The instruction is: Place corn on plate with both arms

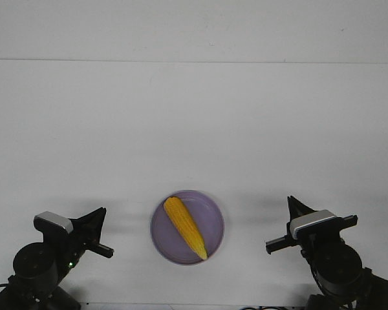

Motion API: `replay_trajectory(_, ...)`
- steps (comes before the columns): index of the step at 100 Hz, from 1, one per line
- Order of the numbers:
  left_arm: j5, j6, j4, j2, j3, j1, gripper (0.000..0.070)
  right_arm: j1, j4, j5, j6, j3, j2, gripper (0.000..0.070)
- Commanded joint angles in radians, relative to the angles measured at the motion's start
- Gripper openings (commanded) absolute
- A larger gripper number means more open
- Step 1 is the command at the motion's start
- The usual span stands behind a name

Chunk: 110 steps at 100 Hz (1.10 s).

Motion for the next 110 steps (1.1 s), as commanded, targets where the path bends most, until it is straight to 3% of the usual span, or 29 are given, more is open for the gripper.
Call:
replay_trajectory(1, -0.003, 0.017, 0.011, 0.003, 0.011, -0.005, 0.0015, 0.012, 0.006, 0.005, 0.003, 0.008, 0.002, 0.0016)
replay_trajectory(48, -0.003, 0.02, 0.01, 0.003, 0.011, -0.005, 0.0015, 0.012, 0.012, 0.005, 0.003, 0.008, 0.002, 0.0016)
replay_trajectory(58, -0.051, 0.145, 0.024, 0.0, 0.007, 0.006, 0.0015, 0.012, 0.012, 0.005, 0.003, 0.008, 0.002, 0.0016)
replay_trajectory(66, -0.075, 0.24, 0.128, -0.024, -0.044, 0.077, 0.0015, 0.012, 0.012, 0.005, 0.003, 0.008, 0.002, 0.0016)
replay_trajectory(80, 0.034, 0.335, 0.392, -0.118, -0.254, 0.29, 0.0015, 0.012, 0.012, 0.005, 0.003, 0.008, 0.002, 0.0016)
replay_trajectory(93, 0.058, 0.338, 0.521, -0.217, -0.446, 0.44, 0.0015, 0.012, 0.012, 0.005, 0.003, 0.008, 0.002, 0.0016)
replay_trajectory(110, 0.057, 0.335, 0.532, -0.303, -0.575, 0.502, 0.0015, 0.012, 0.012, 0.005, 0.003, 0.008, 0.002, 0.0016)
